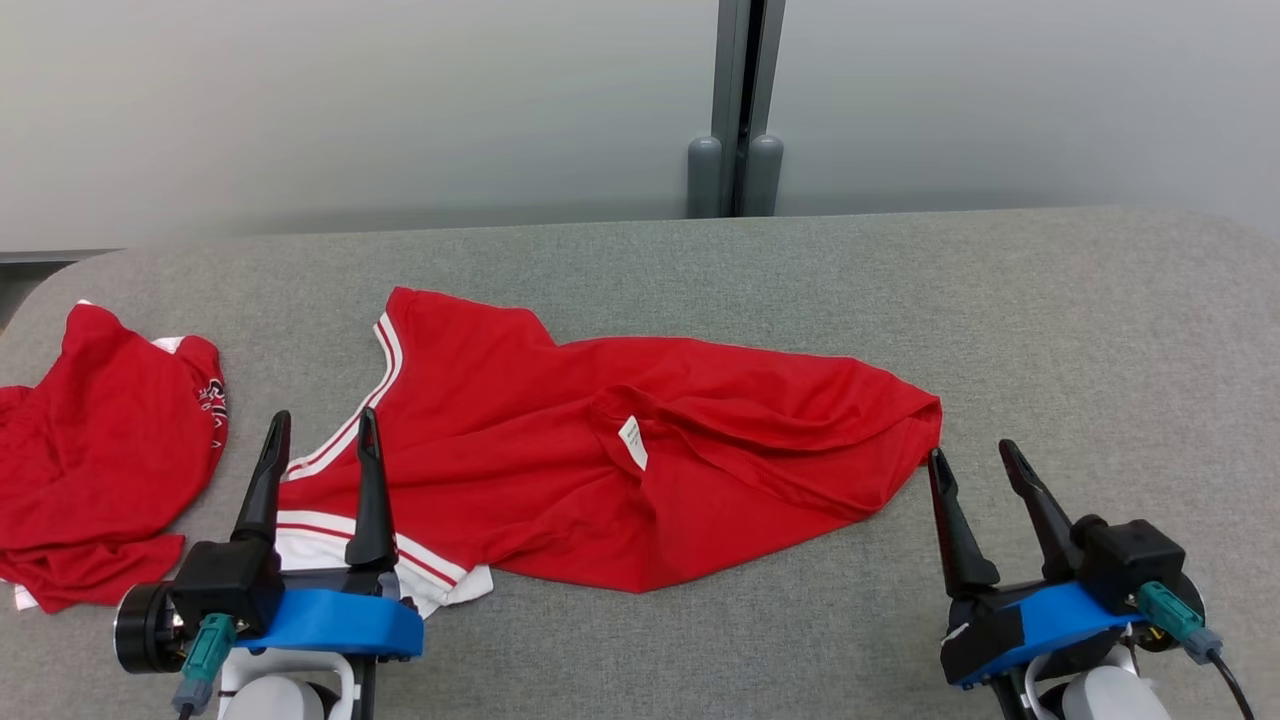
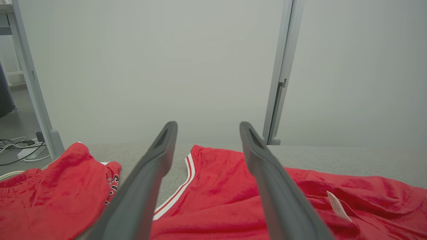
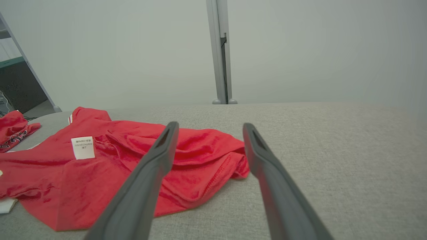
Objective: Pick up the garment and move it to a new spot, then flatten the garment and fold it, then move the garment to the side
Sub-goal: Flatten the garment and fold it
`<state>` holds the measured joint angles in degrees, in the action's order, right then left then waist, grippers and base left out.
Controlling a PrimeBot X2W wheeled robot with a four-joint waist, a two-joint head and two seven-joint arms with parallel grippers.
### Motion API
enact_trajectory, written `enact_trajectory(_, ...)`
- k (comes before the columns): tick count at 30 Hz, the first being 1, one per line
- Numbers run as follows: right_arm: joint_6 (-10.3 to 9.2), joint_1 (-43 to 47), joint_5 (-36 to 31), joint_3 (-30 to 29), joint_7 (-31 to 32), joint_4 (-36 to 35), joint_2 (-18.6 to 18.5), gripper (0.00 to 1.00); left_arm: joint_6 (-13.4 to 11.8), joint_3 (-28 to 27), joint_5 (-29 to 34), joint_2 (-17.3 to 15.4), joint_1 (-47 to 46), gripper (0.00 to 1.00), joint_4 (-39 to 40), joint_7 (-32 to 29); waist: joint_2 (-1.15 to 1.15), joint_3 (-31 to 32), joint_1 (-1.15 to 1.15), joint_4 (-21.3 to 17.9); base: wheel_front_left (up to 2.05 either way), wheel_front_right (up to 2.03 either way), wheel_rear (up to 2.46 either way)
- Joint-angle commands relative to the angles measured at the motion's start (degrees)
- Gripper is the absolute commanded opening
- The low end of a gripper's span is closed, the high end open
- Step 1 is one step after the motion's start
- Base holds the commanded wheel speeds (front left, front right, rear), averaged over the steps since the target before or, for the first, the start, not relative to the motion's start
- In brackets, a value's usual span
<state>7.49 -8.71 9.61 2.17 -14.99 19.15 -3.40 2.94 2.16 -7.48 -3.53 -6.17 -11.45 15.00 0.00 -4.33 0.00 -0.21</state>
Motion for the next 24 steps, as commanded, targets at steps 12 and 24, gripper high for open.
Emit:
enact_trajectory(12,0.01,-11.8,-0.2,13.3,0.3,5.4,-3.0,1.0,1.0,-1.3,1.5,0.5,-1.5,1.0,0.1,0.3,0.0,-2.1,0.0,3.1,0.0,0.0,0.0)
enact_trajectory(24,0.01,-27.6,4.5,30.7,2.5,22.2,-4.3,1.0,0.7,-0.3,-0.1,0.7,-3.6,1.0,-0.7,0.3,0.0,-5.4,0.0,9.6,0.0,0.0,0.0)
